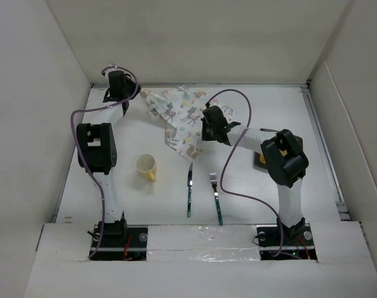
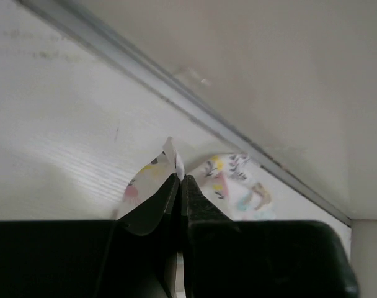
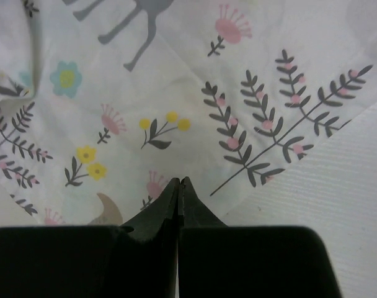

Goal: Set the dinner table for one person

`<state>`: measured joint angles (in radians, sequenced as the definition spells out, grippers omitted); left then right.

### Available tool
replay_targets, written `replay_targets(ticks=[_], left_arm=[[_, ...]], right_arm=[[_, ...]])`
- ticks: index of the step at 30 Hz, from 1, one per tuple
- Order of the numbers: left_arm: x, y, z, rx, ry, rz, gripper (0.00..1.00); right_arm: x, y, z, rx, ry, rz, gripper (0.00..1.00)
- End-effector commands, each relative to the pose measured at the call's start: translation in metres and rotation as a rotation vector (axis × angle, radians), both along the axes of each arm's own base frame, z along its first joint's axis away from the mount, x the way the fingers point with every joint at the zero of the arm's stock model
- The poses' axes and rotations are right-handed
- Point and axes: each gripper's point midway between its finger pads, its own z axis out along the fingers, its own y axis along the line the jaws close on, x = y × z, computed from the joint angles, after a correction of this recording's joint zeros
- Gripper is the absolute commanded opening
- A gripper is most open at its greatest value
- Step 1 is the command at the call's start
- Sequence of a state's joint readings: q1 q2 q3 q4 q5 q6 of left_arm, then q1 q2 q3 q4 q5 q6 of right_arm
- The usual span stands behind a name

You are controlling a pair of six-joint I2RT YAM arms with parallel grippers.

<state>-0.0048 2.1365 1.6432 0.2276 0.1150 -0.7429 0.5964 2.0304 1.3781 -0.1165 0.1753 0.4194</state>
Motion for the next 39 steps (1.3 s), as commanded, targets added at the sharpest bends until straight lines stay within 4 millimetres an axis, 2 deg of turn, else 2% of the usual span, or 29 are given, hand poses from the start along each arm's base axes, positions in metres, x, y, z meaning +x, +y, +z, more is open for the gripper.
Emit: replay_targets(ticks=[1,2,4,5,7,8,9,11,12,13,14,15,16,17,19,21,23,25,28,29,31,32,33,34,36,37,39], left_arm=[[-0.01,0.012,0.081,0.08,-0.177,0.033,0.0],[-0.016,0.013,0.096,0.087,-0.203,0.037,0.0],[-0.024,0.016,0.097,0.105,-0.197,0.044,0.0],[-0.028,0.016,0.107,0.108,-0.214,0.045,0.0],[-0.034,0.017,0.107,0.117,-0.209,0.045,0.0],[-0.039,0.017,0.116,0.117,-0.224,0.048,0.0],[-0.043,0.019,0.112,0.123,-0.215,0.057,0.0],[-0.052,0.016,0.125,0.135,-0.236,0.058,0.0],[-0.057,0.023,0.123,0.149,-0.234,0.092,0.0],[-0.063,0.02,0.135,0.151,-0.257,0.099,0.0],[-0.066,0.023,0.138,0.154,-0.261,0.113,0.0],[-0.069,0.024,0.137,0.155,-0.257,0.12,0.0],[-0.074,0.025,0.147,0.155,-0.274,0.128,0.0],[-0.076,0.028,0.148,0.165,-0.273,0.139,0.0],[-0.082,0.033,0.151,0.178,-0.271,0.165,0.0],[-0.085,0.037,0.149,0.197,-0.255,0.176,0.0],[-0.087,0.037,0.15,0.208,-0.255,0.174,0.0],[-0.087,0.039,0.147,0.223,-0.248,0.174,0.0],[-0.087,0.043,0.138,0.229,-0.223,0.17,0.0],[-0.088,0.042,0.136,0.226,-0.22,0.166,0.0],[-0.089,0.042,0.131,0.233,-0.21,0.159,0.0],[-0.09,0.044,0.126,0.248,-0.195,0.163,0.0],[-0.09,0.044,0.128,0.252,-0.197,0.162,0.0],[-0.091,0.044,0.126,0.256,-0.194,0.162,0.0],[-0.092,0.048,0.122,0.257,-0.19,0.166,0.0],[-0.092,0.048,0.12,0.254,-0.188,0.165,0.0],[-0.092,0.048,0.118,0.255,-0.185,0.164,0.0]], right_arm=[[0.02,0.0,0.026,0.037,-0.068,-0.028,0.0],[0.019,0.0,0.026,0.033,-0.065,-0.025,0.23],[0.012,-0.007,0.016,-0.007,-0.025,-0.023,0.52],[0.006,-0.004,0.01,-0.016,-0.011,-0.01,0.64],[-0.001,-0.008,-0.003,-0.032,0.021,-0.015,0.68],[-0.003,-0.008,-0.006,-0.03,0.031,-0.013,0.68],[-0.005,-0.009,-0.009,-0.031,0.037,-0.014,0.68],[-0.01,-0.003,-0.013,-0.031,0.049,0.008,0.67],[-0.01,-0.003,-0.018,-0.036,0.063,0.014,0.66],[-0.01,-0.003,-0.02,-0.045,0.069,0.018,0.63],[-0.009,0.001,-0.019,-0.054,0.064,0.024,0.56],[-0.011,-0.001,-0.025,-0.073,0.084,0.02,0.53],[-0.01,-0.002,-0.025,-0.085,0.082,0.018,0.51],[-0.01,-0.003,-0.023,-0.104,0.073,0.011,0.47],[-0.01,-0.009,-0.02,-0.133,0.076,-0.003,0.48],[-0.017,-0.019,-0.022,-0.183,0.077,-0.027,0.55],[-0.02,-0.025,-0.015,-0.209,0.051,-0.046,0.62],[-0.026,-0.035,-0.017,-0.236,0.056,-0.063,0.64],[-0.029,-0.033,-0.025,-0.242,0.078,-0.048,0.65],[-0.032,-0.029,-0.036,-0.237,0.112,-0.027,0.64],[-0.033,-0.024,-0.039,-0.221,0.129,-0.018,0.62],[-0.032,-0.022,-0.036,-0.207,0.118,-0.015,0.53],[-0.032,-0.022,-0.036,-0.207,0.118,-0.015,0.53],[-0.029,-0.021,-0.034,-0.209,0.11,-0.012,0.4],[-0.027,-0.026,-0.036,-0.216,0.13,-0.017,0.27],[-0.023,-0.027,-0.035,-0.201,0.136,-0.009,0.15],[-0.014,-0.033,-0.032,-0.19,0.136,-0.022,0.05]])
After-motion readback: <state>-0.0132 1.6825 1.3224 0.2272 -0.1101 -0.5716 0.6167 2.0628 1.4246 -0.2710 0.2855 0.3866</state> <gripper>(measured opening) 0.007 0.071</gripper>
